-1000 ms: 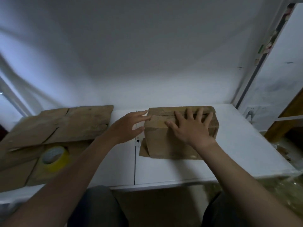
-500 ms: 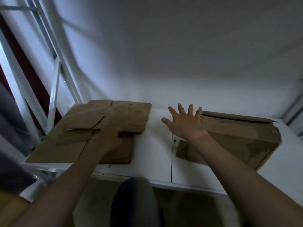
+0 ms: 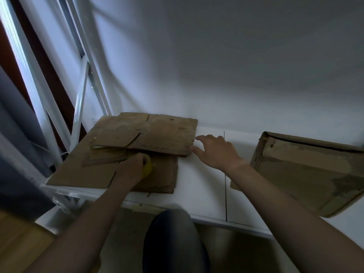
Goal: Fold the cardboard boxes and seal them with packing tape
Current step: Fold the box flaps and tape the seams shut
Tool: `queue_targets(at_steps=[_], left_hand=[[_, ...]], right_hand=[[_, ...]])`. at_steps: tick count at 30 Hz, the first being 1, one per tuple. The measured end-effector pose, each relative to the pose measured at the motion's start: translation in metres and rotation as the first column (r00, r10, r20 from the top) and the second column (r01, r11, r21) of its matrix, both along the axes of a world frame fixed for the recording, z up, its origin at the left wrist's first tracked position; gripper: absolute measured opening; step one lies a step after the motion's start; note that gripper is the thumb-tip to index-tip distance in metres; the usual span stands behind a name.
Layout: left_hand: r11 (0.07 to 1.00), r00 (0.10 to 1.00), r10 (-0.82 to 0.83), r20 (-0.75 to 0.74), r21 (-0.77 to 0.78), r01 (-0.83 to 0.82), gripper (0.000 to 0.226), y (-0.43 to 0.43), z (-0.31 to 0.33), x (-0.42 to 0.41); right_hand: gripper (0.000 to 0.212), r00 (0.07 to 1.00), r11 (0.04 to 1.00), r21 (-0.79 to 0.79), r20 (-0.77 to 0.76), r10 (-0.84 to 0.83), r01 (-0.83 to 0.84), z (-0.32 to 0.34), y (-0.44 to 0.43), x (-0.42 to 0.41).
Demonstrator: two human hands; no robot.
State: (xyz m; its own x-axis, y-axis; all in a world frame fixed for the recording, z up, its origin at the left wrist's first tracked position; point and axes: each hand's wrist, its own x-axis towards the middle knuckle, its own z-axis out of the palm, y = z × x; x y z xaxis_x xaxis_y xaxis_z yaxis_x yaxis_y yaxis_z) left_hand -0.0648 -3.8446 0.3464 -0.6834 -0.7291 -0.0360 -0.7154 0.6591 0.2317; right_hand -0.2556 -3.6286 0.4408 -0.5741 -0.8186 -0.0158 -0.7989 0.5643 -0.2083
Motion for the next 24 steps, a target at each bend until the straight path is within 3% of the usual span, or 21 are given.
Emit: queue_targets(at_steps=[3,6,9,12,15,17,19,22,24], left_hand=[[0.983,0.962,0.093,-0.256,0.178,-0.047,0.028,0.003,0.018,0.0],[0.94,0.861,0.137,-0.49,0.339,0.044,0.025,0.021,0.054,-0.007],[0.906,0.767,0.154,-0.623,0.399,0.143,0.023,0.054,0.094,-0.024],[0.852,0.654,0.211,-0.726,0.465,0.242,0.029,0.094,0.13,-0.046],[0.706,0.581,0.256,-0.773,0.56,0.434,0.058,0.131,0.154,-0.064],[0.618,0.593,0.255,-0.764,0.6,0.507,0.068,0.152,0.168,-0.072],[0.612,0.646,0.207,-0.735,0.612,0.5,0.066,0.169,0.183,-0.076],[0.694,0.754,0.055,-0.655,0.568,0.443,0.048,0.185,0.203,-0.08],[0.763,0.78,-0.051,-0.624,0.479,0.433,0.04,0.195,0.214,-0.085]], right_hand=[[0.053,0.997,0.993,-0.113,0.066,0.038,-0.03,0.002,-0.002,0.006],[0.048,0.994,0.976,-0.214,0.096,0.058,-0.036,0.009,0.002,0.014],[0.045,0.994,0.951,-0.307,0.1,0.049,-0.016,0.021,0.011,0.025],[0.063,0.993,0.918,-0.397,0.11,0.037,0.01,0.034,0.029,0.035],[0.079,0.996,0.86,-0.507,0.092,-0.017,0.061,0.045,0.052,0.039],[0.08,0.997,0.808,-0.584,0.057,-0.061,0.082,0.052,0.069,0.04],[0.072,0.997,0.772,-0.633,0.003,-0.08,0.064,0.062,0.086,0.037],[0.063,0.997,0.801,-0.598,-0.068,-0.046,-0.004,0.08,0.116,0.023],[0.063,0.994,0.83,-0.556,-0.104,-0.015,-0.046,0.093,0.14,0.013]])
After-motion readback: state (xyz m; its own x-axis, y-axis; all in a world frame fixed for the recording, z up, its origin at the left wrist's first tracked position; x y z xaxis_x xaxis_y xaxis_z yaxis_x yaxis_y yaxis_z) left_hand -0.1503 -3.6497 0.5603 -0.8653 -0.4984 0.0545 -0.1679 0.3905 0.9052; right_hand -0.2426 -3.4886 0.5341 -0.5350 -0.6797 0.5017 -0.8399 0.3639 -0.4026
